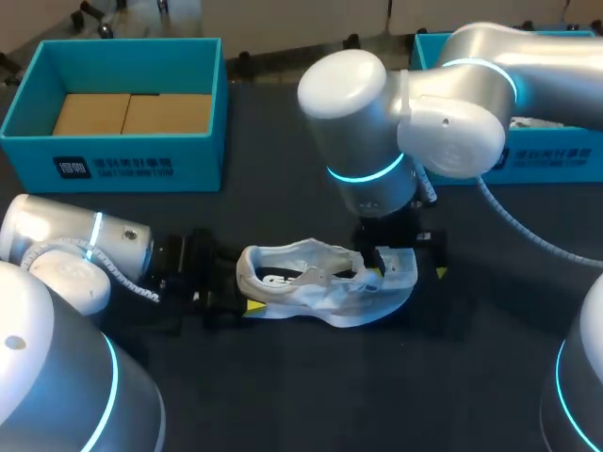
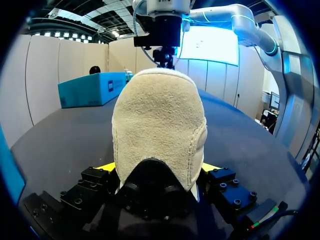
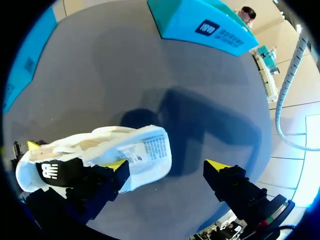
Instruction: Take the shoe out of the shoebox, open the shoe tongue, remove and reinsert the insole, then place the shoe into the shoebox
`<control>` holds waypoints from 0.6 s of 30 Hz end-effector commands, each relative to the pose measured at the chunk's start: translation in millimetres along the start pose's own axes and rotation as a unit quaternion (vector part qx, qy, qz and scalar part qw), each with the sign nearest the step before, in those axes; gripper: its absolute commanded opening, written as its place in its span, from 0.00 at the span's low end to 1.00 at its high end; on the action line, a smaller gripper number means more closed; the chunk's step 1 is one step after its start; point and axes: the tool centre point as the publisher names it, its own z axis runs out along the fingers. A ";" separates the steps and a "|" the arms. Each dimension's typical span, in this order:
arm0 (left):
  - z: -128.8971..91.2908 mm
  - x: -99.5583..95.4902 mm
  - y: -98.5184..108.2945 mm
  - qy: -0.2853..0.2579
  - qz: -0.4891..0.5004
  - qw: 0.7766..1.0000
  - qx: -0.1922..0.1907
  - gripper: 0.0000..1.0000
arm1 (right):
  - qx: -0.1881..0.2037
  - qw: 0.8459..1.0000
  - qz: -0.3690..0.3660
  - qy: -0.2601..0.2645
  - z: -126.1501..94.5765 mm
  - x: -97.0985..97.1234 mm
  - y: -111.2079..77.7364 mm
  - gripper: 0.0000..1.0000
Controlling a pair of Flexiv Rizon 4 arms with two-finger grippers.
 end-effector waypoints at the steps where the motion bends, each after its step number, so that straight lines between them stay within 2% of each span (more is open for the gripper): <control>1: 0.5 -0.7 0.6 0.001 0.000 1.000 -0.002 0.00 | -0.018 0.973 0.229 -0.007 -22.7 2.0 -1.4 1.00; 18: 0.5 -0.7 0.6 0.001 0.000 1.000 -0.002 0.00 | -0.062 0.979 0.192 -0.004 -67.1 8.8 10.9 1.00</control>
